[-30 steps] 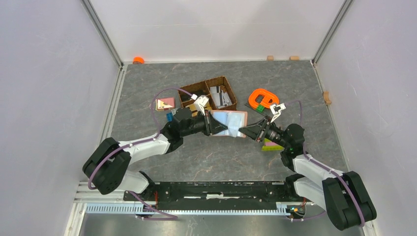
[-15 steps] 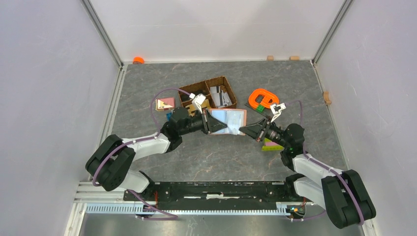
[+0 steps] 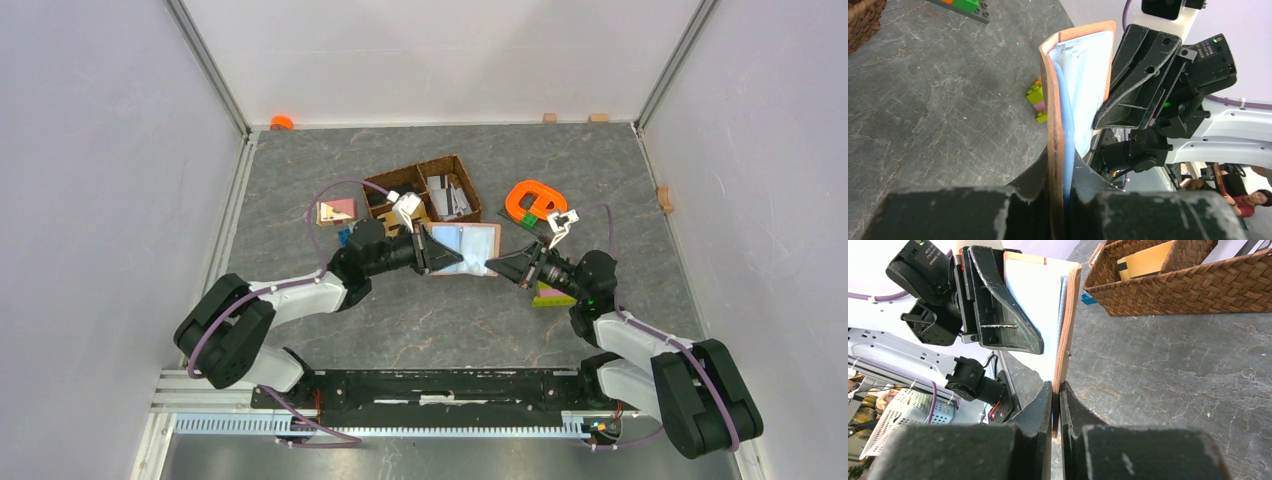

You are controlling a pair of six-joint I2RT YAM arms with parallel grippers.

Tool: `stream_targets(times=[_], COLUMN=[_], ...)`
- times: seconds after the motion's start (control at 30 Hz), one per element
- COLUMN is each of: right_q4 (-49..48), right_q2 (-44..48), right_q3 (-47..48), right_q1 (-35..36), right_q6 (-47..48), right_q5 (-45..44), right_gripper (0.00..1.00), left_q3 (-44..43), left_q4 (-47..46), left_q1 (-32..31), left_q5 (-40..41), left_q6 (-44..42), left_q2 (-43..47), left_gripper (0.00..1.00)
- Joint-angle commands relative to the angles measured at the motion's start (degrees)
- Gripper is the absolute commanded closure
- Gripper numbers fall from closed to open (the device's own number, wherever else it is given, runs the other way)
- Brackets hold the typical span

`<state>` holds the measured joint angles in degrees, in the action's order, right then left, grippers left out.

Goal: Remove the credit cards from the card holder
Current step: Remove the credit card from the card holder.

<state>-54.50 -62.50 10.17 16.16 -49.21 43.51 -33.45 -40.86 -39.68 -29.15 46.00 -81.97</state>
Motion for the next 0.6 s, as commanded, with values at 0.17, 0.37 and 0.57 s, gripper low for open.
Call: stream_targets(times=[0.17,0.37,0.57], right_q4=[-1.22,0.18,-3.29], right_q2=[-0.39,0.72,-0.45], right_q3=[2.28,2.18,1.84], right_q1=[1.49,1.48,2.13], right_q6=[0.87,1.79,-0.16], right_q5=[0.49,-0.68,0.39], right_gripper=[0.99,1.0,1.0], left_q3=[-4.15,-6.53,-10.81], left_q4=[6.8,21.77,29.15], left_q1=[-3.56,-5.04,-8.73], left_q5=[2.87,17.18,23.95], left_q6=[-5.89,-11.99,-16.15], left_q2=[2.92,6.03,3.78], left_gripper=[0.49,0.15,0.09])
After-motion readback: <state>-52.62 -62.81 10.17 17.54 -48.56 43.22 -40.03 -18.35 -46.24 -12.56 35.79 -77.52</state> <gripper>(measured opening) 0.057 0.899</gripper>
